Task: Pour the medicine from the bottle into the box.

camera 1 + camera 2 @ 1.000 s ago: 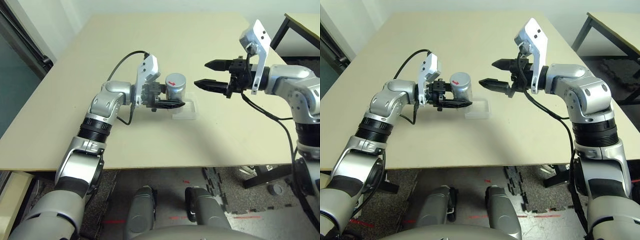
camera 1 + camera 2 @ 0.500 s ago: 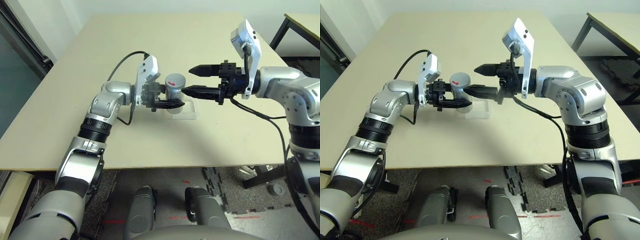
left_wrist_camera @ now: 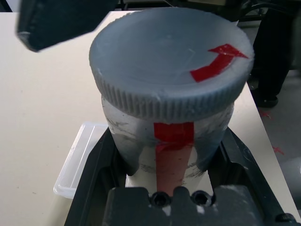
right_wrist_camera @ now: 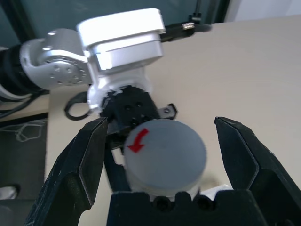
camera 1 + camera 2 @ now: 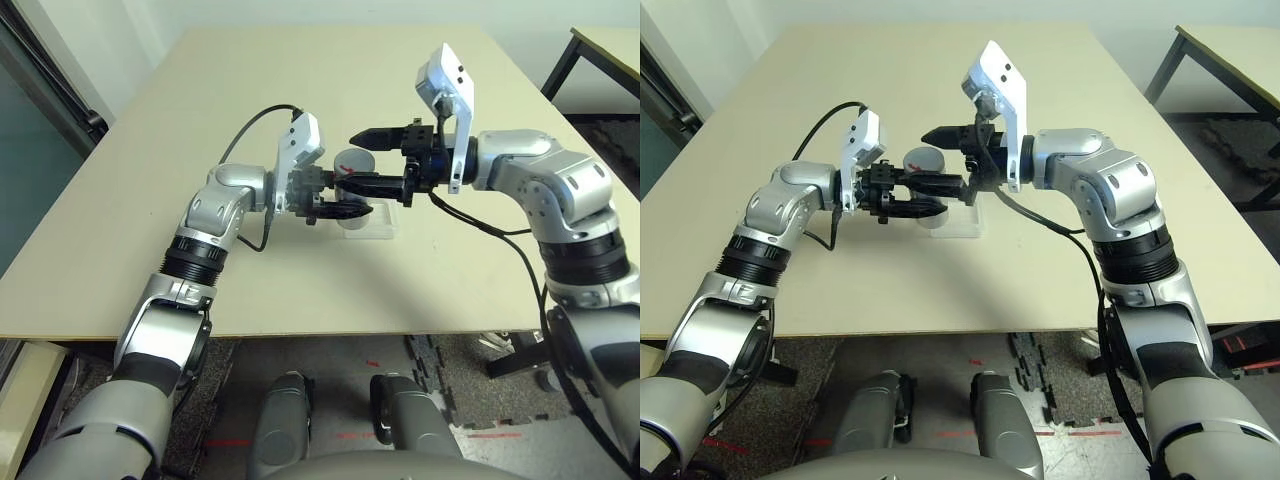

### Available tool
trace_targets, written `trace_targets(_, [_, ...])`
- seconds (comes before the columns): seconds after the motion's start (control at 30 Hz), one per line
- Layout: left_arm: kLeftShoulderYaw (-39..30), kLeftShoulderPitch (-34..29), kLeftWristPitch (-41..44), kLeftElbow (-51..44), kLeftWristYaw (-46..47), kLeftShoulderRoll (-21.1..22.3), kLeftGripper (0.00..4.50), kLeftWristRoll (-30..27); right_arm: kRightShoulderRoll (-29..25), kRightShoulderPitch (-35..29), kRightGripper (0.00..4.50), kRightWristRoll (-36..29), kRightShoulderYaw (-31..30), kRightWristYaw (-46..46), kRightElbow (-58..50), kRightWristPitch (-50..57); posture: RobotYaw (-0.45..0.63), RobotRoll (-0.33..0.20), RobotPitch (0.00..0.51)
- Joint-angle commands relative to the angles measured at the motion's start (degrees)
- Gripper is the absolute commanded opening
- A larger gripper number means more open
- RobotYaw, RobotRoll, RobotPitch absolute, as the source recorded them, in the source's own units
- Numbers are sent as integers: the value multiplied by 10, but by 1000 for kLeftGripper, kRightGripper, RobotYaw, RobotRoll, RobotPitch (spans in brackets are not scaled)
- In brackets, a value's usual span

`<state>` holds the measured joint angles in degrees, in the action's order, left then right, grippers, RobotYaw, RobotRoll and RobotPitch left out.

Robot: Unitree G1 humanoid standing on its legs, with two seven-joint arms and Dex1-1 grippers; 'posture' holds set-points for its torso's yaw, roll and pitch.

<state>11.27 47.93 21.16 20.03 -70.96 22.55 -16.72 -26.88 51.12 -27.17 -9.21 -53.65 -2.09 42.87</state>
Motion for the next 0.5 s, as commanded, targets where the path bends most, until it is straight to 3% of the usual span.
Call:
trace_targets(0.03, [4, 2, -3, -1, 0, -4, 2463, 5, 4, 5, 4500, 13, -14, -9, 7, -14, 37, 0, 98])
trace_targets(0.17, [3, 3, -4, 2, 0, -4, 2463, 6, 7, 3, 4500, 19, -16, -12, 8, -17, 36, 0, 97])
trace_targets(0.27, [3, 4, -4, 3, -1, -4, 2463, 6, 10, 2, 3885, 21, -15, -12, 7, -17, 35, 0, 97])
trace_targets(0.37, [4, 5, -6, 7, -1, -4, 2463, 8, 8, 1, 2754, 19, -13, -14, 1, -11, 32, 0, 98])
trace_targets(0.5, [4, 4, -9, 12, -1, -4, 2463, 11, 6, 5, 2594, 15, -8, -13, -2, -3, 30, 0, 97])
